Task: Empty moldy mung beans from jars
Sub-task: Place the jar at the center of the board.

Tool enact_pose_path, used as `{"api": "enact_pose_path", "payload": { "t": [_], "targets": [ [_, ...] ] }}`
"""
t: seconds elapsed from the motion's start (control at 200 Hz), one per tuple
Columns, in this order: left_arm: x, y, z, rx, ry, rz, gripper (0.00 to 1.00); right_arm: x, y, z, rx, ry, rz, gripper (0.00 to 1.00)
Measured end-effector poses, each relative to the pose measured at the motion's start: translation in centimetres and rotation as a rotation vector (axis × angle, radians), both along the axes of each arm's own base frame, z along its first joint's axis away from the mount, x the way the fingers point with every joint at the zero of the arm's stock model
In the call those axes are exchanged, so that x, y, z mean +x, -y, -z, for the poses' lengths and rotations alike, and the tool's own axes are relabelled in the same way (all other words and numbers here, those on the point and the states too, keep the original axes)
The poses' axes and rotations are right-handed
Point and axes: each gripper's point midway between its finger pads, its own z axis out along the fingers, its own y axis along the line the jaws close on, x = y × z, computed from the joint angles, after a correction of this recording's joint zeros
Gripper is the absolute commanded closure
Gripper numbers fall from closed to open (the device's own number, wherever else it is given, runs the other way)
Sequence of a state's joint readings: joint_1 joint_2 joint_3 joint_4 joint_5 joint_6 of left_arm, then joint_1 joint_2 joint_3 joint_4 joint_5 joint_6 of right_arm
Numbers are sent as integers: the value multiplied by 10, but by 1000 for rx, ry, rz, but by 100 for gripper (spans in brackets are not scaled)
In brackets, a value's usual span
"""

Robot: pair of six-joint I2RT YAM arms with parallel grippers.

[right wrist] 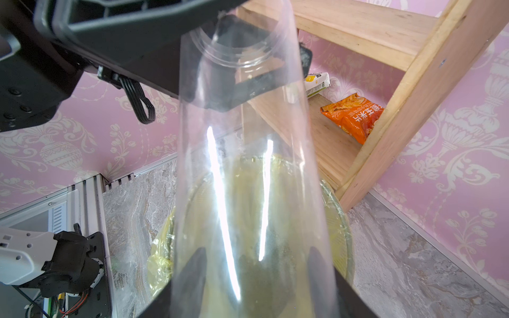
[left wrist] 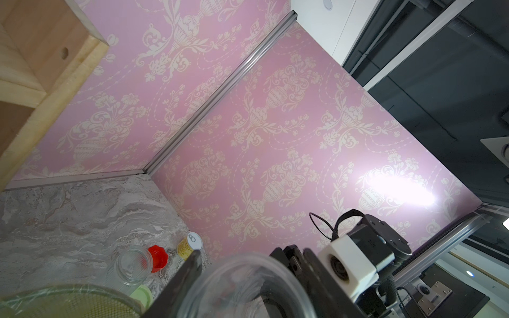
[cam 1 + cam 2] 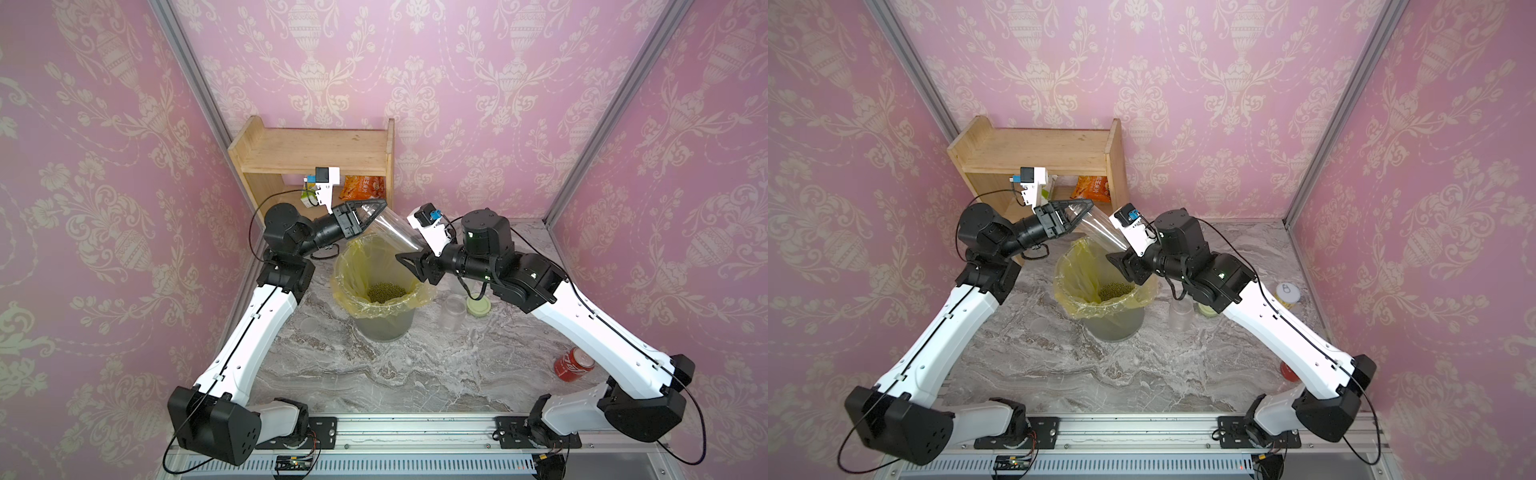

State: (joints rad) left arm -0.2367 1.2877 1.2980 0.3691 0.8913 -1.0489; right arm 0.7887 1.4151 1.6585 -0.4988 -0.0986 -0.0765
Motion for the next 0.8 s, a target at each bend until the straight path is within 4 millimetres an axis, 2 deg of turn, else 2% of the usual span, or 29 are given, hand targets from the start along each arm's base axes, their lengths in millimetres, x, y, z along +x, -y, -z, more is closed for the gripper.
{"api": "enact_pose_path", "payload": {
  "t": [0.21, 0.285, 0.38, 0.495, 0.675, 0.8],
  "targets": [
    [0, 0, 1, 4, -5, 4, 60, 0, 0, 2, -11, 3, -3, 40],
    [0, 1, 2, 6, -6, 5, 60, 0, 1, 2, -12, 3, 2, 33],
    [-1, 1, 2, 12, -1, 12, 60, 8, 8, 2, -16, 7, 50, 18],
    [-1, 1, 7, 27, -13, 12, 60, 15, 14, 2, -16, 5, 84, 7],
    [2, -4, 12, 46, -23, 1, 60, 18, 13, 7, -15, 4, 92, 0],
    [3, -6, 11, 52, -16, -9, 61, 19, 13, 13, -18, -5, 99, 0]
  ]
}}
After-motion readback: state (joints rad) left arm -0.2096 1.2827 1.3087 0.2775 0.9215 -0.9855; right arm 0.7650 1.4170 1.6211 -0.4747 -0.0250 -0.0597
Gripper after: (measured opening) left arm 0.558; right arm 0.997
